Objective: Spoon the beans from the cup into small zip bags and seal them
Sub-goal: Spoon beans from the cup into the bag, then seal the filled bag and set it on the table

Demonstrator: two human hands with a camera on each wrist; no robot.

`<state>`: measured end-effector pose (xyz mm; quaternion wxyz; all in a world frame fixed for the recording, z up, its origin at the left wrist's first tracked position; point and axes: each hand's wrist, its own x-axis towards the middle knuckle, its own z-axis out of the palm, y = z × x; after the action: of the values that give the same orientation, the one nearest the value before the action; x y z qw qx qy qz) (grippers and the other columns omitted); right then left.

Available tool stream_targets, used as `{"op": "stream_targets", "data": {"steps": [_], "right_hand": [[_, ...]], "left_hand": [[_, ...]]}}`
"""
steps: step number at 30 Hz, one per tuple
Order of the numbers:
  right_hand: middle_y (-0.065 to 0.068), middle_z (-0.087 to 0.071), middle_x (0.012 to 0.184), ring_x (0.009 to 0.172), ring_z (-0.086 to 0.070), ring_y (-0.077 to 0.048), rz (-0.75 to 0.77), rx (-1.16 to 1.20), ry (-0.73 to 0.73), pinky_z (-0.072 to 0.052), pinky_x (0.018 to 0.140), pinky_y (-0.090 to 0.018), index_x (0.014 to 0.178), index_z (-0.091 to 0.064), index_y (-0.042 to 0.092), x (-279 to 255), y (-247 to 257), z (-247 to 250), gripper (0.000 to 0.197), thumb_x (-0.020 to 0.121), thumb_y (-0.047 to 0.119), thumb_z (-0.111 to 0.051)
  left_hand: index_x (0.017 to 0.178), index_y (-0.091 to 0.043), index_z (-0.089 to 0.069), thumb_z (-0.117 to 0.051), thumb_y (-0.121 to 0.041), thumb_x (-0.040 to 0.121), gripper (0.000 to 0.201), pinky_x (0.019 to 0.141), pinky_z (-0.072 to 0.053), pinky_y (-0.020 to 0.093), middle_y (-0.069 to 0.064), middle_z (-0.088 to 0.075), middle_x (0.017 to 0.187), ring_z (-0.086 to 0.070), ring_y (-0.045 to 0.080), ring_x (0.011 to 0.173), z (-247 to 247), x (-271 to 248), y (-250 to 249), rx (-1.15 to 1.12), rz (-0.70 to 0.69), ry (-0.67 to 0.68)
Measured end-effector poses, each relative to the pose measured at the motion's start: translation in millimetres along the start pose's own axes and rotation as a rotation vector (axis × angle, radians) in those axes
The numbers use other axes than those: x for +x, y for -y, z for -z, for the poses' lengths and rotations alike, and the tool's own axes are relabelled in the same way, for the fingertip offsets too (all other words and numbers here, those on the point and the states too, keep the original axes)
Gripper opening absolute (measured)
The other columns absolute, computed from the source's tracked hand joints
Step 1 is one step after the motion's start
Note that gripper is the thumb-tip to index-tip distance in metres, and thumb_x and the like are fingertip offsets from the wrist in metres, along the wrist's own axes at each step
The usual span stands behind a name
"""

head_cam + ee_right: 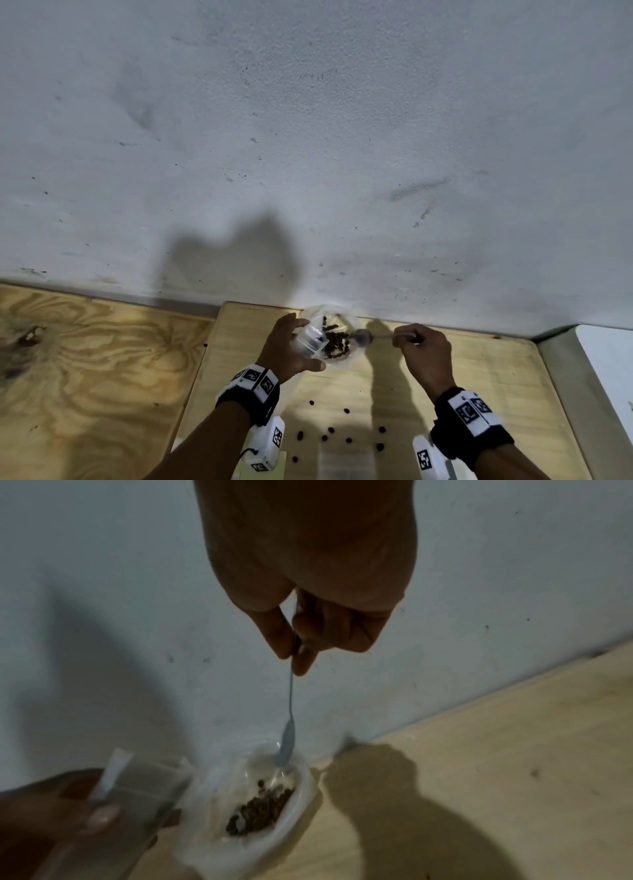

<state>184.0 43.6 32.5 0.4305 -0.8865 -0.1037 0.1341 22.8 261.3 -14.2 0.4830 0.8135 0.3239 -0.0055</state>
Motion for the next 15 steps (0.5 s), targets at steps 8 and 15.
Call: {"op": "stream_targets", "data": {"steps": [8, 15], "right_hand": [[-0.001, -0.066, 0.125, 0.107, -0.065, -0.020, -0.139, -0.514, 0.395, -0.050, 0.086, -0.031, 0.130, -0.063, 0.025, -8.4, -1.6, -14.4, 0.061, 0.077, 0.052, -0.075], [-0.006, -0.066, 0.076, 0.055, -0.056, -0.004, 0.213, -0.004, 0.424, -0.046, 0.058, -0.023, 0.117, -0.068, 0.027, -49.5, 90.5, 34.0, 0.021, 0.098, 0.024, -0.060]], "left_hand": [[0.121, -0.032, -0.055, -0.094, -0.045, 0.043, 0.088, 0.079, -0.051, 0.016, -0.009, -0.065, 0.113, -0.064, 0.007, 0.099, 21.6, -21.5, -13.3, -0.165, -0.071, -0.106], [0.131, -0.026, -0.052, -0.095, -0.037, 0.050, 0.093, 0.089, -0.046, 0.009, -0.014, -0.060, 0.123, -0.058, -0.002, 0.109, 50.4, -40.9, -61.3, -0.181, -0.293, 0.011]]}}
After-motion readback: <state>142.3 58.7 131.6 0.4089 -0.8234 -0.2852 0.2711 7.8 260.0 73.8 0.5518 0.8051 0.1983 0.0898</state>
